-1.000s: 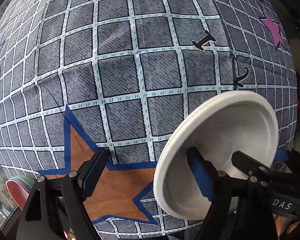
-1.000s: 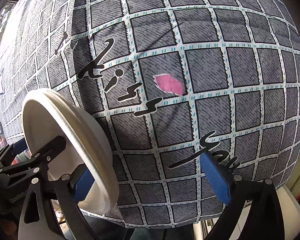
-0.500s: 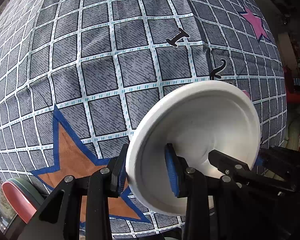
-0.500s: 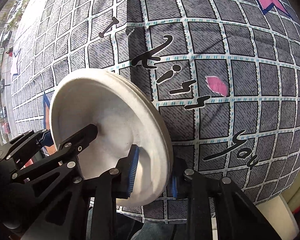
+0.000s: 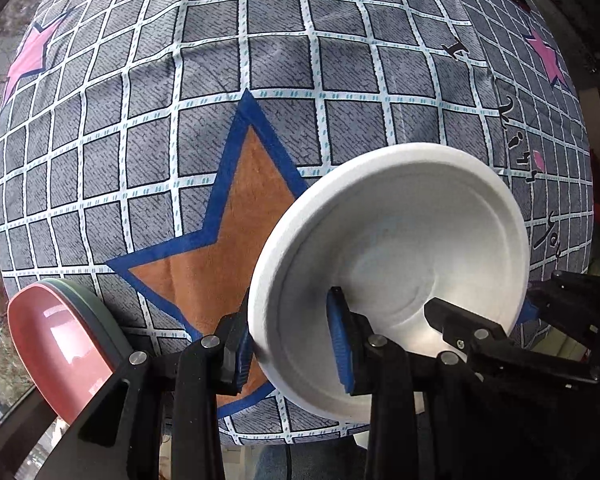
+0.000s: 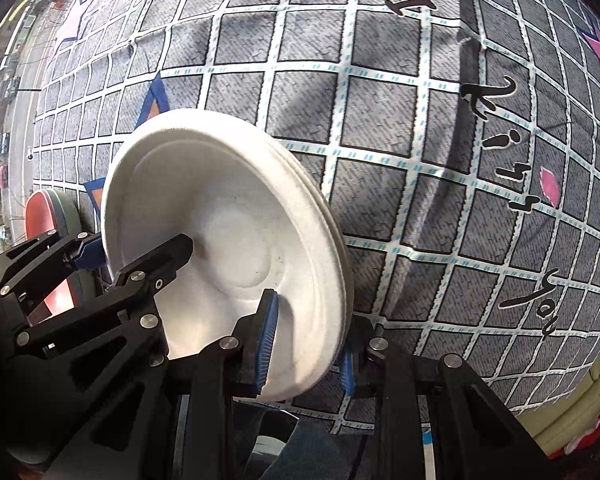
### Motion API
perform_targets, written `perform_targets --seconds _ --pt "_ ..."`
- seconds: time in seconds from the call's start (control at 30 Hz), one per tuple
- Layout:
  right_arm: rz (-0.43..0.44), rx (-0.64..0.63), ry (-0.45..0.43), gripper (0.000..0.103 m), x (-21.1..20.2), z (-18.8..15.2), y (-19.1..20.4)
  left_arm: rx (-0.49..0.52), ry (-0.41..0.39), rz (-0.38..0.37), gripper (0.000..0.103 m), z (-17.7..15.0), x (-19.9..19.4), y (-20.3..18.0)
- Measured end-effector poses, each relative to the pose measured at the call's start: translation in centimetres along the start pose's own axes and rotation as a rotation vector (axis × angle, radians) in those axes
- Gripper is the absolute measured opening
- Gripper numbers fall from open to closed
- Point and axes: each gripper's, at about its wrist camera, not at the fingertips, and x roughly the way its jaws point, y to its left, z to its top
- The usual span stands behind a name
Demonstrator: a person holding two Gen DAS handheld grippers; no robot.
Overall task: Organize plates and bowls
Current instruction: 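Lift and carry the nested bowls toward the pink plate stack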
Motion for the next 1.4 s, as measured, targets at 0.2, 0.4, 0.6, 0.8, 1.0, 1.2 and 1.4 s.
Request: perform_targets --seconds 0.2,0.4,0.6,0.8,1.0,1.2,1.4 --pt "-0.01 -0.059 0.021 0.03 0.6 0.9 2.8 -0.049 -0.001 -0.007 0.036 -2.7 0.1 3.2" --pt "-0.045 -0.086 0.028 0.03 0.9 2.8 4.7 -0.065 -0.005 -0.031 0.036 -4.5 0.6 6.8" --pt "-0.047 -0.069 0.033 0.03 1.8 1.8 5.6 -0.069 -0.008 -0.04 0.036 -4.2 -0.4 5.9" --pt "-0.051 -0.068 0.034 0.03 2.0 0.2 4.8 -0.072 -0.008 -0.043 0.036 -4.1 -1.2 4.8" --pt "-0.053 -0.07 0.033 0.03 1.8 0.2 4.7 -0.068 -0.008 -0.044 0.036 -4.0 -1.3 4.7" --pt "-0.054 -0.068 0.028 0.03 1.6 -0.1 4.8 -0.071 -0.011 -0.044 0.036 -4.0 -1.5 4.6" --pt "-0.048 -0.057 0.03 0.03 1.7 -0.4 4.5 -0.068 -0.016 -0.04 0.036 -4.2 -1.8 4.2"
